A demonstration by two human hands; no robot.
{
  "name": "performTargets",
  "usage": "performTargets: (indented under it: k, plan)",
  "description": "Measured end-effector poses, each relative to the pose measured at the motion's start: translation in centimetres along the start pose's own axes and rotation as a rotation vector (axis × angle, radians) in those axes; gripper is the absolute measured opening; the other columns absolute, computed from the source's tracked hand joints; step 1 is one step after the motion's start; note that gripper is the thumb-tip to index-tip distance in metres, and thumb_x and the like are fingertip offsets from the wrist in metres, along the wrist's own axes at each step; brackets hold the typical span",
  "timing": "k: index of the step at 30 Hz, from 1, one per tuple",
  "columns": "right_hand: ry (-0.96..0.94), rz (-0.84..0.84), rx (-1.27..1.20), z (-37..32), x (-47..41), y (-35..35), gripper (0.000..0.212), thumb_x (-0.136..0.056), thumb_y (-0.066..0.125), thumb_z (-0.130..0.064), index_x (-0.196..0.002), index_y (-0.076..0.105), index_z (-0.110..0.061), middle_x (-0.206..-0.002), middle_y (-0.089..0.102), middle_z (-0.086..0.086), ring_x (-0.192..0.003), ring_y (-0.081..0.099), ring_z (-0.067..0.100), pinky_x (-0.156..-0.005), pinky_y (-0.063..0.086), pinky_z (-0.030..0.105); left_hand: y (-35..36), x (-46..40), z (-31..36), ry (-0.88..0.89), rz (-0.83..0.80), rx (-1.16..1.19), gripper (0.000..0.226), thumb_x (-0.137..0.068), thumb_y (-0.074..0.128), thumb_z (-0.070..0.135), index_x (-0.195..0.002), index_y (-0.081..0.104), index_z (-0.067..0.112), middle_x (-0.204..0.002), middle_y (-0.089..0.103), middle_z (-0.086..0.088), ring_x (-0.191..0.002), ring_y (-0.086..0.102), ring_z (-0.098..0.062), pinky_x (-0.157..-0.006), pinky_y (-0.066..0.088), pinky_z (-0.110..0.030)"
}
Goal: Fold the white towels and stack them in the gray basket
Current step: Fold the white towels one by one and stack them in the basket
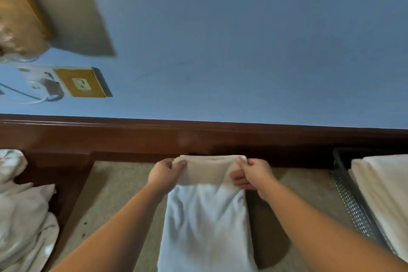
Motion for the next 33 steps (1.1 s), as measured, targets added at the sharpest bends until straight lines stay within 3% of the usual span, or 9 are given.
performTargets:
  k: [4, 9, 12, 15, 17, 20, 23, 28, 33]
  plan:
    - [0.089, 0.081, -0.102, 1.1, -5.7, 1.5, 0.027, -0.104, 0.062, -0.034, -0.117, 0.052, -0.012, -0.081, 0.079, 0.014, -0.073, 0.079, 0.027, -0.072, 0.065, 0.040, 3.1, -4.2, -0.5, -0.083, 0.133, 0.077, 0.036, -0.091, 0.069, 0.057, -0.091, 0.072, 0.021, -0.082, 0.070, 0.004, -0.080, 0.066, -0.019, -0.063, 0.048, -0.033]
    - [0.031, 0.189, -0.063, 4.9, -9.1, 3.1, 0.011, -0.094, 0.074, -0.016, -0.092, 0.063, -0.012, -0.081, 0.078, 0.007, -0.079, 0.078, 0.022, -0.082, 0.064, 0.046, 6.5, -6.8, -2.9, -0.194, 0.214, 0.117, 0.036, -0.090, 0.064, 0.063, -0.095, 0.065, 0.027, -0.085, 0.068, 0.007, -0.092, 0.069, -0.028, -0.086, 0.057, -0.040]
    - [-0.001, 0.247, 0.041, 5.8, -9.4, 3.5, 0.040, -0.073, 0.079, -0.022, -0.111, 0.065, -0.022, -0.078, 0.077, 0.000, -0.077, 0.076, 0.021, -0.079, 0.064, 0.051, 7.0, -7.4, -3.3, -0.206, 0.231, 0.061, 0.048, -0.090, 0.059, 0.069, -0.101, 0.065, 0.022, -0.089, 0.067, 0.004, -0.099, 0.068, -0.031, -0.086, 0.053, -0.039]
    - [-0.158, 0.360, 0.244, 4.8, -7.6, 3.9, 0.045, -0.087, 0.070, -0.017, -0.126, 0.048, -0.023, -0.106, 0.069, 0.006, -0.088, 0.068, 0.026, -0.075, 0.056, 0.039, 7.0, -5.8, -2.0, -0.170, 0.342, -0.044, 0.052, -0.092, 0.059, 0.064, -0.113, 0.052, 0.017, -0.113, 0.057, -0.008, -0.113, 0.057, -0.037, -0.092, 0.047, -0.046]
    - [-0.416, 0.339, 0.560, 4.7, -5.4, 5.1, 0.040, -0.092, 0.064, -0.014, -0.128, 0.048, -0.022, -0.127, 0.048, 0.008, -0.103, 0.060, 0.031, -0.080, 0.049, 0.034, 7.8, -3.0, -1.6, 0.085, 0.461, -0.331, 0.049, -0.097, 0.058, 0.057, -0.125, 0.054, 0.017, -0.125, 0.054, -0.012, -0.113, 0.052, -0.036, -0.091, 0.047, -0.048]
    - [-0.572, 0.027, 0.975, 6.9, -3.2, 7.2, 0.056, -0.103, 0.046, -0.030, -0.157, 0.029, -0.029, -0.166, 0.009, 0.010, -0.151, 0.021, 0.034, -0.119, 0.033, 0.040, 10.7, 0.7, -3.3, 0.475, 0.256, -0.583, 0.051, -0.103, 0.048, 0.048, -0.151, 0.048, 0.030, -0.158, 0.045, -0.007, -0.144, 0.043, -0.030, -0.111, 0.041, -0.047]
    - [-0.601, -0.083, 1.140, 9.6, -4.9, 6.6, 0.064, -0.106, 0.012, -0.052, -0.166, -0.003, -0.033, -0.169, -0.024, 0.009, -0.157, -0.022, 0.030, -0.129, -0.002, 0.048, 11.7, -0.1, -5.7, 0.418, 0.034, -0.607, 0.060, -0.109, 0.028, 0.052, -0.166, 0.015, 0.038, -0.175, 0.000, 0.002, -0.160, -0.010, -0.014, -0.130, -0.004, -0.036]
    - [-0.571, -0.071, 1.270, 9.4, -6.7, 6.2, 0.071, -0.099, 0.000, -0.057, -0.164, -0.011, -0.029, -0.169, -0.020, 0.017, -0.156, -0.025, 0.032, -0.127, -0.014, 0.043, 12.1, -1.7, -4.9, 0.371, 0.005, -0.650, 0.062, -0.108, 0.020, 0.056, -0.166, 0.003, 0.040, -0.174, -0.012, 0.005, -0.158, -0.018, -0.013, -0.127, -0.014, -0.034]
    - [-0.410, -0.171, 1.195, 6.7, -4.4, 5.8, 0.064, -0.110, 0.022, -0.048, -0.164, -0.011, -0.037, -0.170, -0.026, 0.005, -0.155, -0.027, 0.024, -0.128, -0.009, 0.042, 9.7, -0.6, -3.5, 0.338, -0.182, -0.697, 0.065, -0.109, 0.023, 0.055, -0.166, -0.002, 0.037, -0.173, -0.018, 0.001, -0.158, -0.020, -0.018, -0.129, -0.009, -0.038]
Point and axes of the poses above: each hand's wrist, its own x-axis away from the middle knuckle, its own y-axis out of the palm, z = x × y, the point moved 1 cm from there along -x, towards the middle knuckle
